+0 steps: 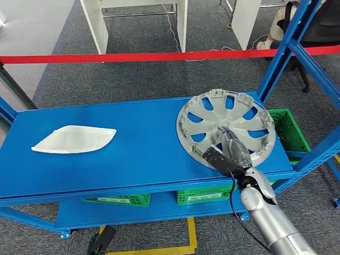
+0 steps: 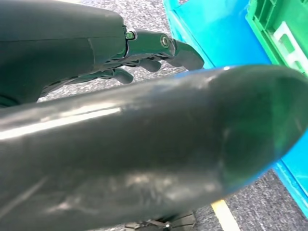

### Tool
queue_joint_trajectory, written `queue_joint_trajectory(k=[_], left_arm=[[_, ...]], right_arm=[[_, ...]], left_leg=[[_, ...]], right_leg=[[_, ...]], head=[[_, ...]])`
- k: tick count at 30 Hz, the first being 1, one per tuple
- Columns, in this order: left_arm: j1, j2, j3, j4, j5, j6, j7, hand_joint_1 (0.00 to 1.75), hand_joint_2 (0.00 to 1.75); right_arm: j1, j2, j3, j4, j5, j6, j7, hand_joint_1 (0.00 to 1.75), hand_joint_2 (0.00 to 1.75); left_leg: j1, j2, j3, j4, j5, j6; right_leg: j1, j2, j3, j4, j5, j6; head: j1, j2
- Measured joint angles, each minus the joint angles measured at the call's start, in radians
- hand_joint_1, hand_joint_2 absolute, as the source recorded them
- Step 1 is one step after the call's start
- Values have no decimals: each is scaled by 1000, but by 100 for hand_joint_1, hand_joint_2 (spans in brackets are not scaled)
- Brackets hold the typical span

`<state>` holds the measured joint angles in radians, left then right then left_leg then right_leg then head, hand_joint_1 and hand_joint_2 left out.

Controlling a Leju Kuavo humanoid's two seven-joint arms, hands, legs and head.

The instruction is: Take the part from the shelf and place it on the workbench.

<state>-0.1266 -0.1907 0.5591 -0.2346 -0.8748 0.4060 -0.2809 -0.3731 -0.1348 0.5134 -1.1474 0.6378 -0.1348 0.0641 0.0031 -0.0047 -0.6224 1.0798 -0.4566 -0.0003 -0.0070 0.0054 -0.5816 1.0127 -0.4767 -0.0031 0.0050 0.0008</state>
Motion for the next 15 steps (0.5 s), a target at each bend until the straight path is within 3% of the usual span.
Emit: queue_joint_trajectory(k=[2, 4, 6, 9, 10, 11, 12, 15], left_arm=[[-1, 1, -1, 0, -1, 1, 4, 0, 0], [-1, 2, -1, 0, -3, 2, 10, 0, 0], [-2, 3, -2, 0, -4, 3, 12, 0, 0], [-3, 2, -2, 0, -9, 5, 12, 0, 0], [-2, 2, -3, 0, -10, 5, 12, 0, 0], [-1, 3, -3, 0, -11, 5, 12, 0, 0], [-1, 3, -3, 0, -11, 6, 12, 0, 0], [-3, 3, -7, 0, -11, 6, 12, 0, 0]], right_arm=[[-12, 0, -10, 27, -33, 18, 4, 0, 175], [-21, -1, -20, 50, -55, 27, 5, 0, 175], [-29, -3, -28, 69, -66, 35, 5, 0, 175], [-41, -8, -32, 101, -85, 67, 9, 0, 175], [-47, -11, -32, 111, -93, 84, 10, 0, 175], [-54, -14, -31, 121, -102, 103, 10, 0, 175], [-63, -19, -30, 130, -110, 121, 10, 0, 175], [-94, -33, -24, 151, -129, 166, 10, 0, 175]], left_leg=[[-4, 0, 24, -55, 4, 5], [-2, 2, 28, -64, 5, 12], [3, 4, 35, -74, 10, 22], [4, 7, 37, -78, 13, 29], [4, 8, 36, -78, 13, 30], [4, 9, 37, -77, 13, 30], [4, 9, 38, -77, 13, 29], [3, 8, 42, -76, 13, 24]], right_leg=[[2, 1, -3, 0, 0, 9], [1, 2, -5, -3, 1, 21], [1, 2, -16, 22, -20, 31], [-2, 1, -97, 194, -106, 42], [-3, 1, -123, 248, -124, 44], [-3, 0, -132, 268, -122, 46], [-4, 0, -120, 246, -101, 47], [-4, -3, -15, 47, -18, 39]], head=[[1, 0], [1, 0], [4, 0], [11, 0], [11, 0], [11, 0], [11, 0], [11, 0]])
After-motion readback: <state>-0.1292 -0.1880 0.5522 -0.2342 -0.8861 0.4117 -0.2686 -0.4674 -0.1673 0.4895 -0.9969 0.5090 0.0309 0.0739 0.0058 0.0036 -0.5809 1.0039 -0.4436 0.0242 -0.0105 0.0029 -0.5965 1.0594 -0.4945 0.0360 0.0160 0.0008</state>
